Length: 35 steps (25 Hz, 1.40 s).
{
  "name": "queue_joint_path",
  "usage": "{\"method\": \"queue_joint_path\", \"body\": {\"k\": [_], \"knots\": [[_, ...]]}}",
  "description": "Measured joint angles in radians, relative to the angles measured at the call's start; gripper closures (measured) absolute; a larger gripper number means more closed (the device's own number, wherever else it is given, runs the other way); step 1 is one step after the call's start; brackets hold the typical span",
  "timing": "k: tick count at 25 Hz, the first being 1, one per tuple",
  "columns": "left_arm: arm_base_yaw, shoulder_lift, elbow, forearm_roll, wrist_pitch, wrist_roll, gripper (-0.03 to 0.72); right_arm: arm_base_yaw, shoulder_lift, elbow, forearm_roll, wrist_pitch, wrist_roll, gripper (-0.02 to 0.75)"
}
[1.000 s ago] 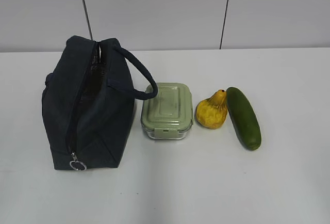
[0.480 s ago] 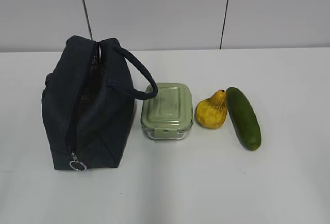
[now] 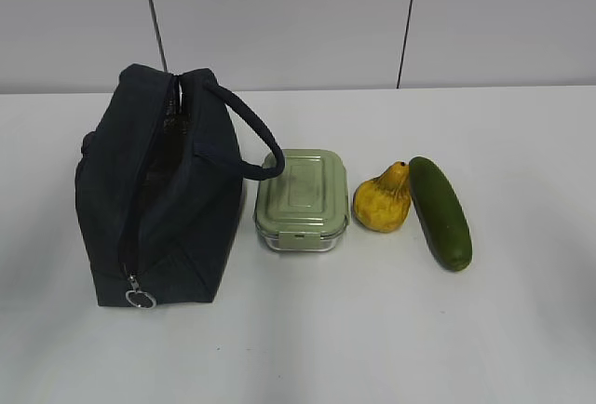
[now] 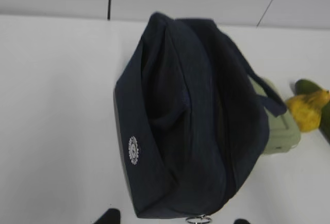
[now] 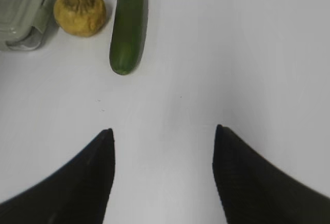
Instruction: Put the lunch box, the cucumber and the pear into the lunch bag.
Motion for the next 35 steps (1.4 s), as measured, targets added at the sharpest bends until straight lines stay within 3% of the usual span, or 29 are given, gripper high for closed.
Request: {"method": "queue_joint_path", "body": {"k": [4, 8, 12, 22, 24, 29, 35], "knots": [[0.0, 0.271, -0.145, -0.123, 0.018, 0.142, 0.293, 0.0, 0.246, -0.09, 0.018, -0.004, -0.009, 0.268], [0.0, 0.427, -0.279, -0.241, 0.065, 0.255, 0.293, 0.0, 0.429, -0.169, 0.123, -0.013, -0.098, 0.268], [-0.002, 0.506, -0.317, -0.248, 0.076, 0.273, 0.293, 0.0, 0.547, -0.237, 0.199, -0.023, -0.161, 0.268], [-0.002, 0.603, -0.318, -0.199, 0.087, 0.275, 0.342, 0.0, 0.684, -0.316, 0.229, -0.043, -0.209, 0.268], [-0.002, 0.604, -0.318, -0.184, 0.078, 0.275, 0.398, 0.0, 0.699, -0.316, 0.243, -0.058, -0.214, 0.268], [-0.002, 0.623, -0.318, -0.171, 0.055, 0.275, 0.666, 0.0, 0.736, -0.329, 0.311, -0.085, -0.262, 0.268], [-0.002, 0.662, -0.318, -0.17, 0.033, 0.275, 0.7, 0.0, 0.83, -0.42, 0.341, -0.074, -0.303, 0.288]]}}
